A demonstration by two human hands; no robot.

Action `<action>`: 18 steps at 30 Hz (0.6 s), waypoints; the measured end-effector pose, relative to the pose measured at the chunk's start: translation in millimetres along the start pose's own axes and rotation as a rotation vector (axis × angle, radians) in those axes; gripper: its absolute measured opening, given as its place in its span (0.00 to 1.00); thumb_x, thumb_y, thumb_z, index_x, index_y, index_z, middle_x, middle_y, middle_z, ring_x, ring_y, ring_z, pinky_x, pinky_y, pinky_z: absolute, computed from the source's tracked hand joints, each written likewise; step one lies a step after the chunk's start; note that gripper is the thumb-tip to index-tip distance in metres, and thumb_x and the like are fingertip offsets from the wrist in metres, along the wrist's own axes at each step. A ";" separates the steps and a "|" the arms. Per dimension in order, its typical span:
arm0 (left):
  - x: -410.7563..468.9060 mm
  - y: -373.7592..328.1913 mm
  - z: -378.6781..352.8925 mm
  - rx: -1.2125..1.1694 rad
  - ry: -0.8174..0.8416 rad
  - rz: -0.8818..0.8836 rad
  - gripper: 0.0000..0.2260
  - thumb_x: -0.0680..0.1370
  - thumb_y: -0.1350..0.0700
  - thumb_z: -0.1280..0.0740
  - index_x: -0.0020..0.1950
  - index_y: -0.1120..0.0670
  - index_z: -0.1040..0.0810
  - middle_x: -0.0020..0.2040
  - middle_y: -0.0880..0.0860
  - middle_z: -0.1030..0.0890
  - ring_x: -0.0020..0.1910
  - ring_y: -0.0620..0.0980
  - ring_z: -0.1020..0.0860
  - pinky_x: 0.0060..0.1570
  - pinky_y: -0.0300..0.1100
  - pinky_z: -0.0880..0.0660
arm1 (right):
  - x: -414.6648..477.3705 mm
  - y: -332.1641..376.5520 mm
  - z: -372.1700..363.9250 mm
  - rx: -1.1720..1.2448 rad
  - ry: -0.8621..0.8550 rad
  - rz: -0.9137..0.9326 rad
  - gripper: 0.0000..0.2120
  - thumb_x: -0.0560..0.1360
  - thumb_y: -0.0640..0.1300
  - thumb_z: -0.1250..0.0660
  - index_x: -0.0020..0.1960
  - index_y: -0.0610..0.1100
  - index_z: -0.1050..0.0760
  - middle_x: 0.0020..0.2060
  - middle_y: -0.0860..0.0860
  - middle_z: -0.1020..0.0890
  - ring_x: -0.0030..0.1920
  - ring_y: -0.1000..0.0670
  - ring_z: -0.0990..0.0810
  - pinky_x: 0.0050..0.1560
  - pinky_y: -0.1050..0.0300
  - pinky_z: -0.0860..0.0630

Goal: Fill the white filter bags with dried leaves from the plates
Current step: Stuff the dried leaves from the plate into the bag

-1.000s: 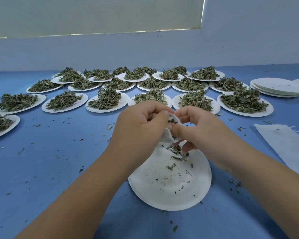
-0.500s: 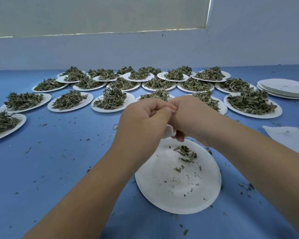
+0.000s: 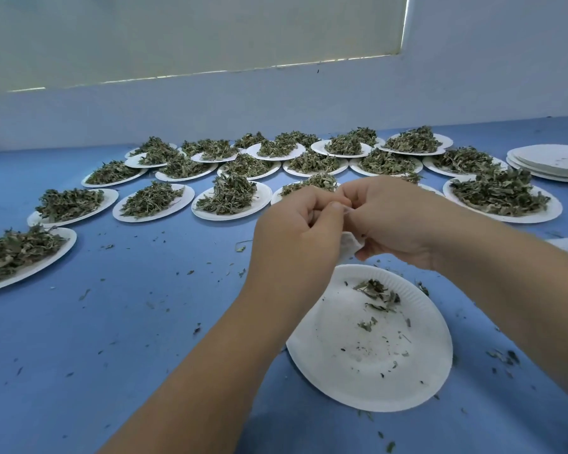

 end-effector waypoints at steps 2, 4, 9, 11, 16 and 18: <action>-0.2 0.2 0.4 0.001 0.003 -0.019 0.10 0.77 0.60 0.34 0.40 0.48 0.18 0.34 0.47 0.18 0.32 0.42 0.21 0.32 0.32 0.26 | 2.5 1.7 -5.4 -0.063 -0.018 -0.011 0.05 0.73 0.36 0.37 0.42 0.39 0.23 0.31 0.45 0.24 0.33 0.47 0.28 0.30 0.58 0.29; -0.7 -1.0 -0.5 0.011 0.018 -0.050 0.11 0.77 0.60 0.34 0.41 0.46 0.18 0.33 0.46 0.20 0.31 0.43 0.23 0.31 0.35 0.27 | 4.0 2.8 -8.1 -0.139 -0.034 -0.004 0.07 0.73 0.38 0.39 0.39 0.41 0.23 0.30 0.45 0.24 0.31 0.48 0.29 0.28 0.59 0.30; 0.8 -3.4 1.8 0.028 -0.017 -0.108 0.11 0.78 0.61 0.34 0.41 0.47 0.18 0.32 0.49 0.21 0.28 0.42 0.26 0.28 0.33 0.30 | 0.1 2.5 -6.4 -0.027 0.032 0.015 0.09 0.75 0.38 0.38 0.48 0.44 0.19 0.35 0.45 0.19 0.31 0.51 0.23 0.33 0.57 0.26; 2.0 -3.2 4.3 0.025 -0.043 -0.118 0.10 0.78 0.60 0.35 0.41 0.48 0.18 0.34 0.51 0.19 0.31 0.48 0.23 0.29 0.39 0.27 | -4.7 1.9 -2.9 0.179 0.146 0.030 0.12 0.77 0.36 0.39 0.55 0.43 0.20 0.41 0.46 0.19 0.37 0.53 0.22 0.38 0.57 0.25; 1.3 -2.9 3.8 -0.021 -0.047 -0.093 0.10 0.79 0.60 0.36 0.42 0.49 0.19 0.32 0.47 0.19 0.29 0.43 0.22 0.28 0.33 0.28 | -12.3 4.1 3.0 0.205 0.271 0.089 0.17 0.74 0.31 0.37 0.59 0.45 0.21 0.48 0.44 0.20 0.45 0.51 0.25 0.43 0.56 0.26; -0.4 -2.8 0.7 -0.063 -0.015 -0.067 0.11 0.79 0.61 0.36 0.42 0.50 0.19 0.32 0.45 0.18 0.30 0.40 0.20 0.33 0.33 0.24 | -10.3 4.9 2.2 0.071 0.176 0.129 0.19 0.73 0.29 0.37 0.56 0.47 0.20 0.49 0.41 0.19 0.43 0.50 0.25 0.43 0.55 0.27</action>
Point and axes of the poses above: each hand's wrist, its own x-axis towards the middle knuckle, its own z-axis out of the back of the hand, y = z × x, the point moved 5 cm from there along x, towards the middle knuckle
